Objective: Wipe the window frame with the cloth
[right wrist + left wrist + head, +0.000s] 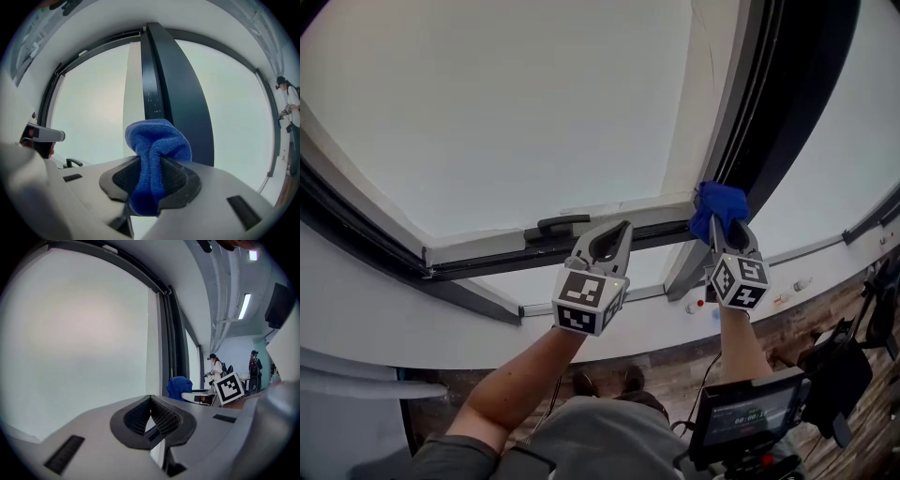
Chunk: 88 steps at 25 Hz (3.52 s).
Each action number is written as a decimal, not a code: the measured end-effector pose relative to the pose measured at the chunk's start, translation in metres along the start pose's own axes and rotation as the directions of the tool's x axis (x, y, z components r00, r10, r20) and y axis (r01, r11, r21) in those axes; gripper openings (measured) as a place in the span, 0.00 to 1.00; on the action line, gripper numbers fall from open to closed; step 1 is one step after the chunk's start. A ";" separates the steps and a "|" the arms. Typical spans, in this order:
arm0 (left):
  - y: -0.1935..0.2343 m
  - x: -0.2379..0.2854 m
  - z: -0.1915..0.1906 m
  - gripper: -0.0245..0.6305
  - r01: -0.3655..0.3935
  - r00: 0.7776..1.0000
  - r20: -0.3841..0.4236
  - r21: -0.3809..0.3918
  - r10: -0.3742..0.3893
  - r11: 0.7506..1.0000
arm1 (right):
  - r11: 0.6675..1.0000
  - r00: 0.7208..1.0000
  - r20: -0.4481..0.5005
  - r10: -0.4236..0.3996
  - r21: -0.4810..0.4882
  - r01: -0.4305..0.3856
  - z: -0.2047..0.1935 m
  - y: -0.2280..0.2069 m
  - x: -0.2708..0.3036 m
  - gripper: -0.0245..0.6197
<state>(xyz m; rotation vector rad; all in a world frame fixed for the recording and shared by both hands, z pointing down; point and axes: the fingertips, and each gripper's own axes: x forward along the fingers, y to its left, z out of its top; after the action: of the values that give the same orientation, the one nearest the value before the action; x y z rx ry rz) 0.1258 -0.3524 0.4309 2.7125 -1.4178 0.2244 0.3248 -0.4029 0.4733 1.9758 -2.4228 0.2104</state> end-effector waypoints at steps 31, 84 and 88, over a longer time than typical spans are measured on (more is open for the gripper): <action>0.001 -0.010 -0.071 0.05 -0.040 0.994 -0.108 -0.061 0.034 0.997 | 1.000 0.981 -0.193 -0.001 0.018 0.005 -0.117 -0.009 -0.003 0.23; 0.325 -0.546 0.303 0.05 -0.753 0.598 0.356 -0.059 0.718 0.656 | 0.329 0.248 0.278 0.928 -0.299 -0.896 0.443 0.792 -0.104 0.23; 0.329 -0.543 0.309 0.05 -0.732 0.622 0.361 -0.047 0.694 0.680 | 0.361 0.269 0.314 0.911 -0.287 -0.887 0.465 0.798 -0.093 0.23</action>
<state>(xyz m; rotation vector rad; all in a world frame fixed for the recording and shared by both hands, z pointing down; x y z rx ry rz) -0.4202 -0.1414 0.0366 2.1397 -2.6250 -0.1804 -0.3984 -0.2065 -0.0750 0.2853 -3.4831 -0.3626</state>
